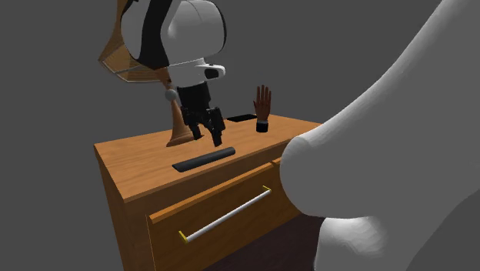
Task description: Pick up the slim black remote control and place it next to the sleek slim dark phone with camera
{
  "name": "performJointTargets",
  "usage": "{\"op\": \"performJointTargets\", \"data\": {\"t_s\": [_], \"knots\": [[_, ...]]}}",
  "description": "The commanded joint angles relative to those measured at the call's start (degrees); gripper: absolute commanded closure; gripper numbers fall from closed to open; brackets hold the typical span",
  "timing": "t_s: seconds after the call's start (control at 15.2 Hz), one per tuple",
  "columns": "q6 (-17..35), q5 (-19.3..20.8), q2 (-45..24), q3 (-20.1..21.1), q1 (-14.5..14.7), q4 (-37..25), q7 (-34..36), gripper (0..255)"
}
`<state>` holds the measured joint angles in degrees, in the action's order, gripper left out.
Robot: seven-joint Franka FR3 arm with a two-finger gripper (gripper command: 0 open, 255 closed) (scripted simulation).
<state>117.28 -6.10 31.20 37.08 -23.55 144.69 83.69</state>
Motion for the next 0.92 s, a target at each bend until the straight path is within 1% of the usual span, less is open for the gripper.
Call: {"op": "performJointTargets", "data": {"t_s": [0.0, 0.46, 0.86], "knots": [[1.64, 0.25, -2.06, 2.35, -1.88, 0.02, 5.21, 0], [7.48, 1.13, -4.71, 3.72, -3.01, 3.4, 6.09, 0], [7.48, 1.18, -4.74, 3.65, -2.93, 3.4, 6.13, 0]]}}
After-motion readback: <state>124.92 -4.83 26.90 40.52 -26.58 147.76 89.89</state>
